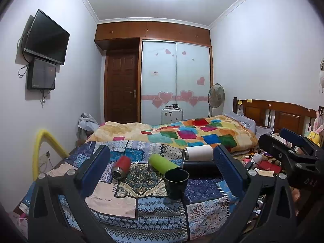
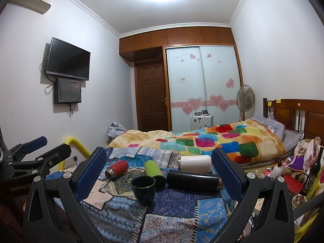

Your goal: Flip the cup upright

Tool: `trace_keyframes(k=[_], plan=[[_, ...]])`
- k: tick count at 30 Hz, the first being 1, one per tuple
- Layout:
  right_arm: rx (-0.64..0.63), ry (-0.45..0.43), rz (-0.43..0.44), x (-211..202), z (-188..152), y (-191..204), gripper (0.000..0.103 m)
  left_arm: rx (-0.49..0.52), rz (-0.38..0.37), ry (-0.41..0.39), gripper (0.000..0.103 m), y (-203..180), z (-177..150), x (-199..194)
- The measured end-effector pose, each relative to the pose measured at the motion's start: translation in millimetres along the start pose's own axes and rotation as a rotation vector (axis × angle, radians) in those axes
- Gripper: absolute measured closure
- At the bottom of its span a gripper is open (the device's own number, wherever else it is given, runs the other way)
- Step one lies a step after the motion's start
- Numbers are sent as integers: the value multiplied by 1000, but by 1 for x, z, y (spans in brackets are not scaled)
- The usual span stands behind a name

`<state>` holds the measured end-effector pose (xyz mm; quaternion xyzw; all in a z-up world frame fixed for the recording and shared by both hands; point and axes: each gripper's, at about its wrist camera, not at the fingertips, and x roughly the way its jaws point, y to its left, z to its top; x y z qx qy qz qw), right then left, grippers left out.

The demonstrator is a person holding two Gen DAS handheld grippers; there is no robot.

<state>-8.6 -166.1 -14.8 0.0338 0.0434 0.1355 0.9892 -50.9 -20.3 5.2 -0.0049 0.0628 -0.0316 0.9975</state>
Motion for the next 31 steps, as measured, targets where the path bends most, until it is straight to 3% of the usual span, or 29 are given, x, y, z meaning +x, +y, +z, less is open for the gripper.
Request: trace_keyframes(k=[31], plan=[[4, 23, -5, 8, -4, 2, 0, -16, -25, 31, 0, 6, -2, 5]])
